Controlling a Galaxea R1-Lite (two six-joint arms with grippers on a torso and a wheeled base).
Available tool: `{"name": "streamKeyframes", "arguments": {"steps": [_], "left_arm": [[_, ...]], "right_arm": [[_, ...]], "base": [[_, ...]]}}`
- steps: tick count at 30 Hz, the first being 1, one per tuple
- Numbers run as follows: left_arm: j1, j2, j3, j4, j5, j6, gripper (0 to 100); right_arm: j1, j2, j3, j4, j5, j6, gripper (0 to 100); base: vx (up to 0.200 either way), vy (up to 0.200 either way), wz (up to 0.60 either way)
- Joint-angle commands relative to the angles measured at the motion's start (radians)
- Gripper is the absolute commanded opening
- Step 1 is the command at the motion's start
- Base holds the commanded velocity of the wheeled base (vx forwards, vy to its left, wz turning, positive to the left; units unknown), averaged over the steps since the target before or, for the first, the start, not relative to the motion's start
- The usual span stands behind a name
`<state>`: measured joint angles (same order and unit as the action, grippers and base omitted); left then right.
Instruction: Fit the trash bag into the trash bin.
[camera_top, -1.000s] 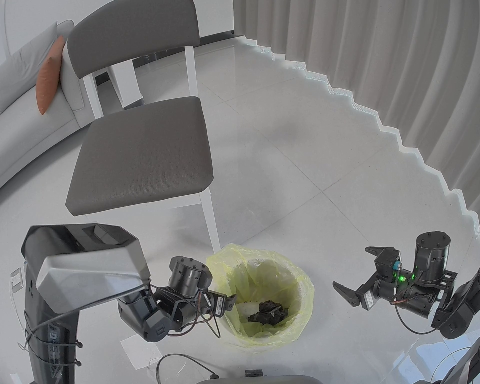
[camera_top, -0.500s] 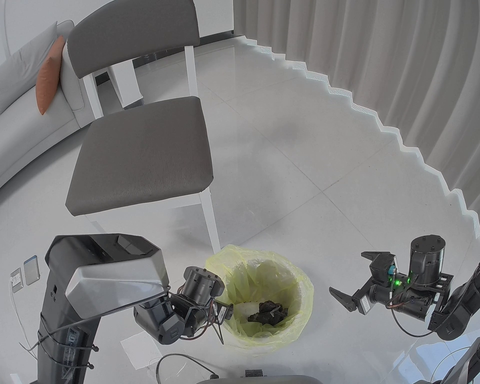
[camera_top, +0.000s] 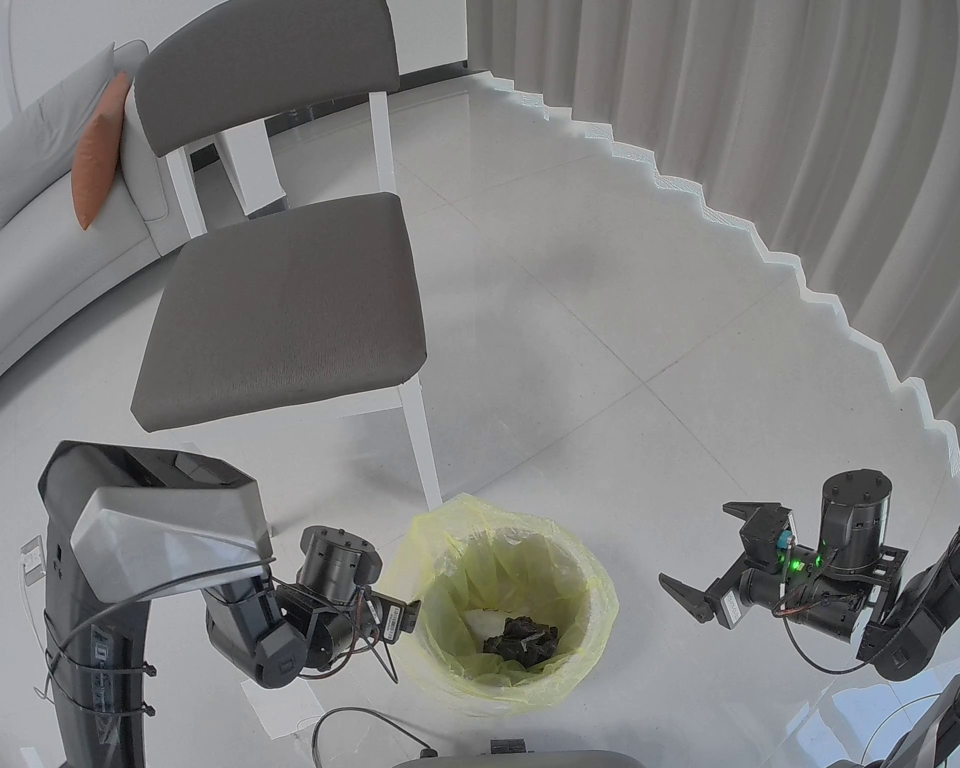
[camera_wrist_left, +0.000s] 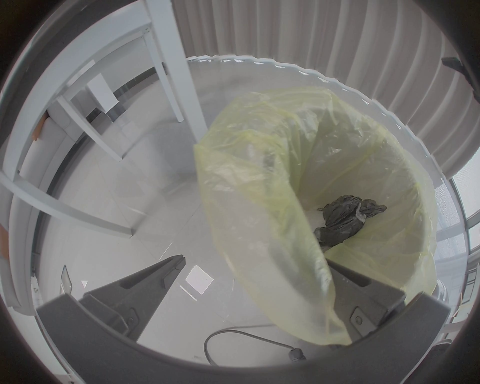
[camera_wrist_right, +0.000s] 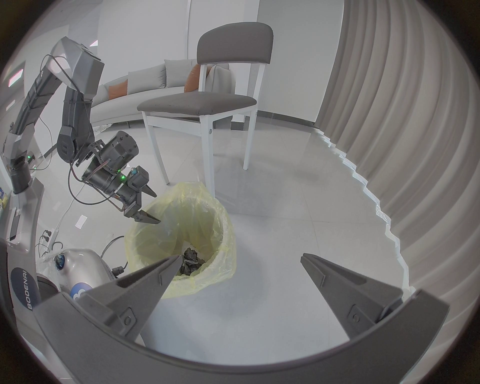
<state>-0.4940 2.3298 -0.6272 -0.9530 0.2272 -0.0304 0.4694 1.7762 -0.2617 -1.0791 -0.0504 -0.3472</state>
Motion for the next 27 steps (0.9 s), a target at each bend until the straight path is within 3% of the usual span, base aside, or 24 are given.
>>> {"name": "streamKeyframes", "arguments": {"steps": [1, 14, 19, 27], "left_arm": [[0.029, -0.046, 0.034, -0.003, -0.006, -0.003, 100], [0.034, -0.063, 0.089, -0.066, -0.022, -0.029, 100], [0.008, -0.069, 0.083, -0.109, -0.091, -0.111, 100], [0.017, -0.122, 0.107, -0.139, -0.095, -0.137, 100]], "right_arm": [[-0.001, -0.003, -0.001, -0.001, -0.002, -0.001, 100], [-0.009, -0.006, -0.001, 0.001, -0.002, -0.003, 100], [-0.011, -0.004, -0.007, 0.001, -0.002, -0.003, 100], [-0.021, -0.024, -0.004, 0.005, -0.002, -0.003, 100]], "base": [[0.000, 0.000, 0.00], [0.000, 0.000, 0.00], [0.000, 0.000, 0.00], [0.000, 0.000, 0.00]]}}
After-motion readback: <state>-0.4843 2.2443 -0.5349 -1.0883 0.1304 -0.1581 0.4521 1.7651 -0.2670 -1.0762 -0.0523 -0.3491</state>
